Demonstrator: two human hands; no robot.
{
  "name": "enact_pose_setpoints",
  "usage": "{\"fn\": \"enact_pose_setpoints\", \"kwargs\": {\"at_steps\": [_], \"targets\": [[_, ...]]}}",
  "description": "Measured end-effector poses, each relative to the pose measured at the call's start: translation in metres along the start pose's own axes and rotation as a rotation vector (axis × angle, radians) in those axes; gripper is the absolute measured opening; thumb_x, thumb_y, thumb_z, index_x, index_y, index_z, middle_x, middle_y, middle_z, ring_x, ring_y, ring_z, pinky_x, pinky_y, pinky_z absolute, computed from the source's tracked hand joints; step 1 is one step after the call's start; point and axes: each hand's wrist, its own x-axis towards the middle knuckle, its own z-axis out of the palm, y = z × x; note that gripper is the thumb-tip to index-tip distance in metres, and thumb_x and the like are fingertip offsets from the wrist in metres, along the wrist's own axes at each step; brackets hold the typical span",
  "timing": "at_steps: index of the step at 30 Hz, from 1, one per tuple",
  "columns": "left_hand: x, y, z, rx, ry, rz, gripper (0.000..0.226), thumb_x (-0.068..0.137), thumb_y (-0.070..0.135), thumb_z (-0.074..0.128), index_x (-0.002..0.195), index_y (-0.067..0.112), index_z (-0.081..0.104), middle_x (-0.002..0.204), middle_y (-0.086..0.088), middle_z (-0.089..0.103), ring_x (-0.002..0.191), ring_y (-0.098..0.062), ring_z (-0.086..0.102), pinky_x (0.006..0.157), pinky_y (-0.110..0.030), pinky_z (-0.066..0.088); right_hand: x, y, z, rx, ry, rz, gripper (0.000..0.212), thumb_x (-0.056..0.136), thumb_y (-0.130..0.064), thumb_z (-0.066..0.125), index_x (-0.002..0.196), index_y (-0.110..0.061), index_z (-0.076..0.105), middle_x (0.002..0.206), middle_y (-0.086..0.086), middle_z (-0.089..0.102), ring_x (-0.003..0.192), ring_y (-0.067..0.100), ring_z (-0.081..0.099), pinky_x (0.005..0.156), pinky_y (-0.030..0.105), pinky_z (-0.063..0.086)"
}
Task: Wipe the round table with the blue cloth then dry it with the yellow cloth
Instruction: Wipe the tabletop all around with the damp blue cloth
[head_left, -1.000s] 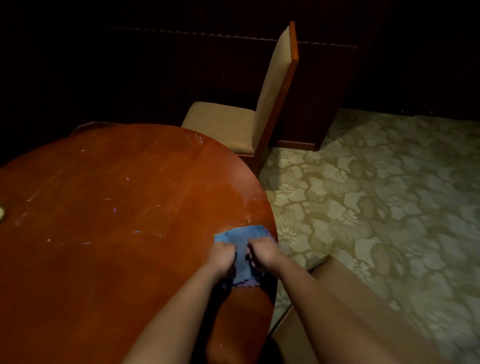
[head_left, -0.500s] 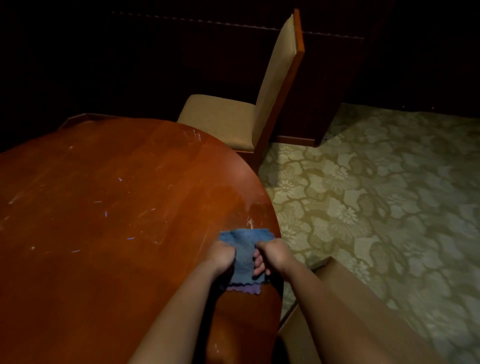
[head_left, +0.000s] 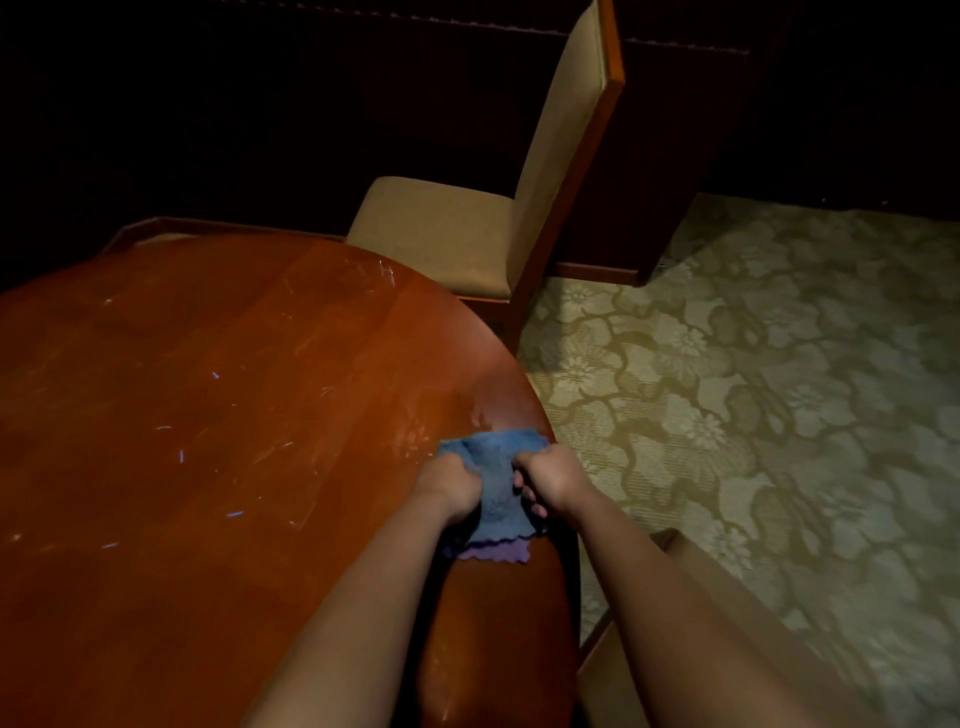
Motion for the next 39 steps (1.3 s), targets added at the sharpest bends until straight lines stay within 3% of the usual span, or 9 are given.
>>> {"fn": "enact_pose_setpoints", "kwargs": {"at_steps": [3, 7, 15, 18, 21, 27, 33, 36, 39], "targets": [[0.016, 0.007, -0.007, -0.003, 0.003, 0.007, 0.042, 0.101, 0.023, 0.039, 0.061, 0.008, 0.046, 0.064, -0.011, 0.045, 0.063, -0.024, 0.045, 0.054, -0.032, 0.033, 0.011, -0.013, -0.004, 0.019, 0.012, -0.011, 0.034, 0.087, -0.004, 0.045, 0.052, -0.003, 0.048, 0.029, 0.003, 0.036, 0.021, 0.016, 0.028, 0.034, 0.010, 0.020], [0.039, 0.015, -0.011, -0.041, 0.029, -0.019, 0.044, 0.100, 0.022, 0.039, 0.058, 0.011, 0.037, 0.059, -0.006, 0.037, 0.054, -0.019, 0.038, 0.047, -0.029, 0.028, 0.031, -0.029, -0.009, 0.033, 0.046, -0.028, 0.035, 0.086, -0.004, 0.047, 0.051, -0.003, 0.048, 0.028, 0.002, 0.037, 0.020, 0.013, 0.028, 0.032, 0.010, 0.019], [0.063, 0.023, -0.016, -0.038, 0.153, 0.016, 0.033, 0.097, 0.024, 0.040, 0.096, 0.001, 0.063, 0.103, -0.021, 0.064, 0.093, -0.033, 0.061, 0.066, -0.031, 0.043, 0.062, -0.042, -0.010, -0.003, 0.109, -0.103, 0.032, 0.087, -0.006, 0.049, 0.055, -0.002, 0.052, 0.029, -0.001, 0.041, 0.022, 0.012, 0.036, 0.031, 0.015, 0.025], [0.055, 0.022, -0.014, 0.022, 0.177, 0.059, 0.035, 0.098, 0.027, 0.039, 0.097, 0.002, 0.064, 0.105, -0.021, 0.064, 0.095, -0.034, 0.060, 0.065, -0.030, 0.038, 0.061, -0.036, -0.005, -0.143, 0.190, -0.200, 0.027, 0.086, -0.014, 0.053, 0.064, 0.000, 0.062, 0.047, 0.005, 0.056, 0.045, 0.019, 0.053, 0.049, 0.031, 0.039], [0.039, 0.017, -0.008, 0.110, 0.176, 0.084, 0.034, 0.099, 0.024, 0.038, 0.103, 0.003, 0.064, 0.110, -0.020, 0.064, 0.100, -0.033, 0.060, 0.069, -0.029, 0.038, 0.047, -0.025, -0.003, -0.246, 0.190, -0.269, 0.037, 0.088, -0.018, 0.051, 0.053, -0.013, 0.060, 0.056, 0.002, 0.060, 0.063, 0.022, 0.057, 0.059, 0.029, 0.038], [-0.004, -0.006, 0.014, 0.174, 0.075, 0.111, 0.035, 0.100, 0.026, 0.036, 0.099, 0.005, 0.063, 0.107, -0.018, 0.065, 0.097, -0.031, 0.061, 0.069, -0.030, 0.041, -0.005, 0.017, 0.006, 0.053, 0.085, -0.108, 0.041, 0.091, -0.014, 0.049, 0.051, -0.010, 0.056, 0.035, 0.003, 0.045, 0.029, 0.017, 0.042, 0.039, 0.019, 0.031], [-0.040, -0.025, 0.026, 0.281, 0.510, 0.172, 0.025, 0.102, 0.029, 0.030, 0.099, 0.021, 0.054, 0.102, 0.001, 0.061, 0.092, -0.015, 0.055, 0.071, -0.027, 0.043, -0.035, 0.027, 0.012, -0.581, 0.505, -0.495, 0.029, 0.100, -0.031, 0.039, 0.097, -0.015, 0.063, 0.096, 0.004, 0.065, 0.089, 0.021, 0.060, 0.066, 0.029, 0.038], [-0.033, -0.024, 0.028, 0.162, 0.619, 0.272, 0.026, 0.101, 0.024, 0.033, 0.122, 0.023, 0.049, 0.124, 0.005, 0.051, 0.116, -0.014, 0.046, 0.090, -0.025, 0.040, -0.025, 0.032, 0.012, -0.786, 0.449, -0.629, 0.038, 0.101, -0.030, 0.035, 0.135, -0.018, 0.048, 0.136, 0.002, 0.048, 0.124, 0.018, 0.043, 0.097, 0.029, 0.036], [-0.021, -0.020, 0.039, 0.271, 0.483, 0.315, 0.049, 0.105, 0.028, 0.021, 0.152, 0.015, 0.016, 0.159, -0.002, 0.014, 0.147, -0.016, 0.009, 0.117, -0.027, 0.007, -0.011, 0.038, 0.015, -0.894, 0.375, -0.585, 0.057, 0.099, -0.040, 0.013, 0.149, -0.017, 0.027, 0.157, 0.003, 0.021, 0.145, 0.018, 0.013, 0.116, 0.031, 0.012]]}}
